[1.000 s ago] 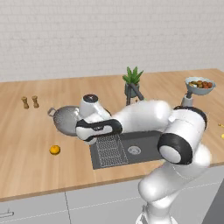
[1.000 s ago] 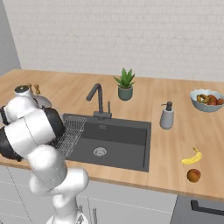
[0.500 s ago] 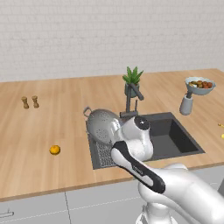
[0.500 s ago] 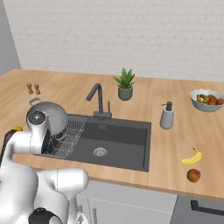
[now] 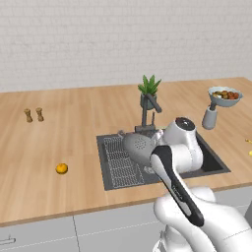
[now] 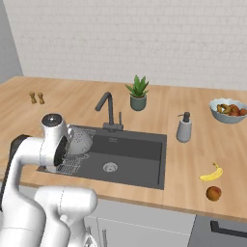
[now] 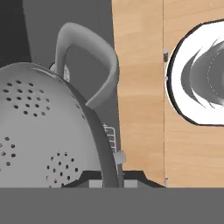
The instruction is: Put the colander in the sink, put the banana, tangerine, peach in the colander, and turn on the sink faucet and pour water over the colander.
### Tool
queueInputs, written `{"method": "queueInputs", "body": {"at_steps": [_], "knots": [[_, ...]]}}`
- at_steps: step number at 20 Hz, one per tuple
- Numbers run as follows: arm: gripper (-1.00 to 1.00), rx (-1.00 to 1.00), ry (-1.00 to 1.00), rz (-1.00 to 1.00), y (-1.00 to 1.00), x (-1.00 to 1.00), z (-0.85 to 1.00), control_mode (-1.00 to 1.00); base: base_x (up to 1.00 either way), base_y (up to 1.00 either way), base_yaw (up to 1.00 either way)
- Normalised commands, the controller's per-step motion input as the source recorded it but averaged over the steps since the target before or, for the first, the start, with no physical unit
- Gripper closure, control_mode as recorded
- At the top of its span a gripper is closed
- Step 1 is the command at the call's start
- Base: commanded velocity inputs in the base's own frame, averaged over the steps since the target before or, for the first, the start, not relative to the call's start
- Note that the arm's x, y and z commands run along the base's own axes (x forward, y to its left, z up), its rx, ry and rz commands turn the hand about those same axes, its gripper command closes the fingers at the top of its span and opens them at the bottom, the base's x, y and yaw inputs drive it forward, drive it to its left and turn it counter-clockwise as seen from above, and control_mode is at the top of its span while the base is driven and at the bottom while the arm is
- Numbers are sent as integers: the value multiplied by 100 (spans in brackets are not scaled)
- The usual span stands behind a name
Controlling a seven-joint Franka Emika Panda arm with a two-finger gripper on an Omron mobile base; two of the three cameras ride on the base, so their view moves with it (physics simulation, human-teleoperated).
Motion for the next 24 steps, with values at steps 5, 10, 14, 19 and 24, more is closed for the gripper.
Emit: {"method": "queueInputs", "body": {"at_steps": [5, 10, 14, 19, 24], "knots": [[100, 0, 9, -13, -100, -11, 8, -100, 0, 0, 0], [100, -1, 0, 0, -100, -15, -2, -100, 0, 0, 0], [100, -4, 2, 3, -100, 4, -8, -100, 0, 0, 0], [100, 0, -4, 16, -92, 58, -8, -100, 0, 0, 0], [100, 2, -5, 26, -72, 94, -21, -100, 0, 0, 0]]}}
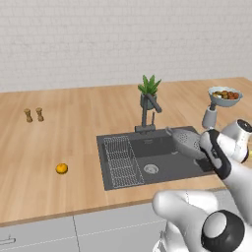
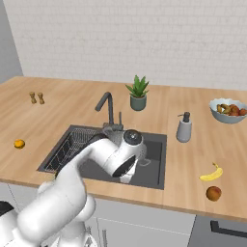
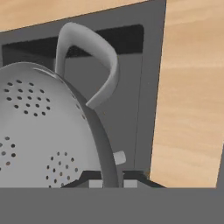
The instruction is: Put the colander in the sink, put the banana, tangerine, peach in the colander, and turn on the sink faucet and pour water over the colander.
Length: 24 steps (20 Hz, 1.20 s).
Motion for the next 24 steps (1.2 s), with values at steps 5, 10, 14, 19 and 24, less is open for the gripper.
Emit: {"method": "queueInputs", "body": {"at_steps": [5, 10, 14, 19, 24], "knots": [[100, -11, 23, 41, -36, 97, -44, -100, 0, 0, 0], [100, -6, 19, 37, -11, 99, -16, -100, 0, 0, 0], [100, 0, -1, 32, -10, 66, -46, -100, 0, 0, 0], [100, 0, -31, 22, 0, 14, -69, -100, 0, 0, 0], [100, 0, -31, 15, 0, 40, -54, -100, 0, 0, 0]]}}
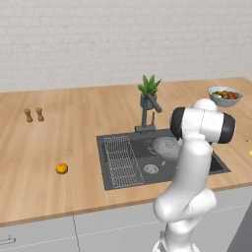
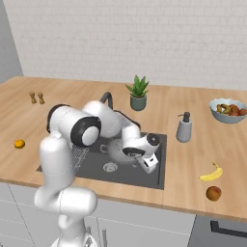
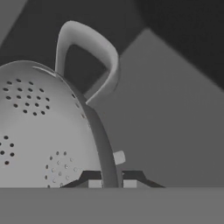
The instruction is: Put the colander in the sink, put the banana, tangerine, peach in the colander, and turn on the sink faucet and pour water over the colander.
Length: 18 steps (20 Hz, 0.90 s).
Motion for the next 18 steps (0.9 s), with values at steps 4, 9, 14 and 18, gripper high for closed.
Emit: {"method": "queueInputs", "body": {"at_steps": [4, 9, 14, 18], "knots": [[100, 0, -1, 11, 1, 47, -47, -100, 0, 0, 0], [100, 0, 0, 12, 0, 57, -38, -100, 0, 0, 0], [100, 1, 1, 8, 6, 65, -13, -100, 0, 0, 0], [100, 0, 0, 0, 43, 44, 0, -100, 0, 0, 0]]}}
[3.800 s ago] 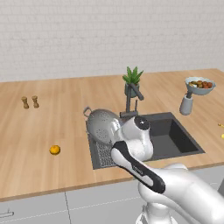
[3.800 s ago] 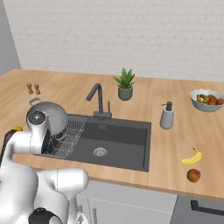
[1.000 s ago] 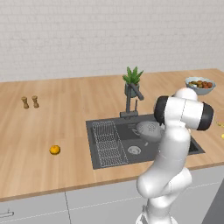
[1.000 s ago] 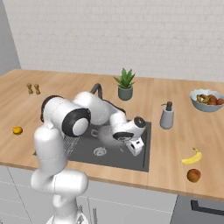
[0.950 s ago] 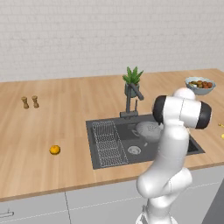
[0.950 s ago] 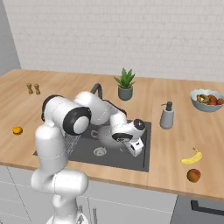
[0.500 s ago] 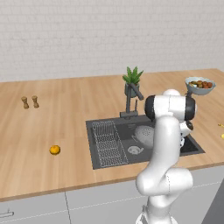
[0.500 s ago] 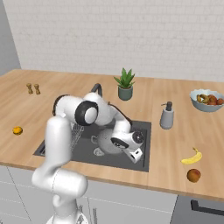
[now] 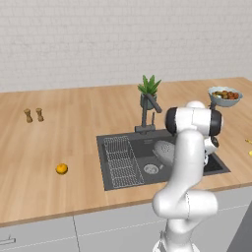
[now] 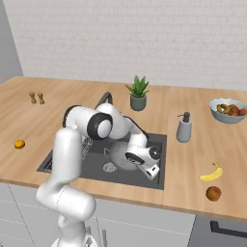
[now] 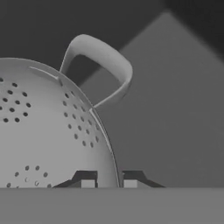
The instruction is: Put the colander in the sink, put the banana, tangerine, peach in the colander, and turn on the sink faucet and pour water over the colander.
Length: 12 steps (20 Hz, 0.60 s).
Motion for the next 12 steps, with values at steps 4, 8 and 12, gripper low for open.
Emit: {"method": "queueInputs", "body": {"at_steps": [4, 8, 12], "knots": [[100, -4, -3, 2, 40, -9, 0, -100, 0, 0, 0], [100, -8, -11, 10, 30, -51, 0, -100, 0, 0, 0], [100, -8, -4, 12, 28, -34, -3, -100, 0, 0, 0]]}}
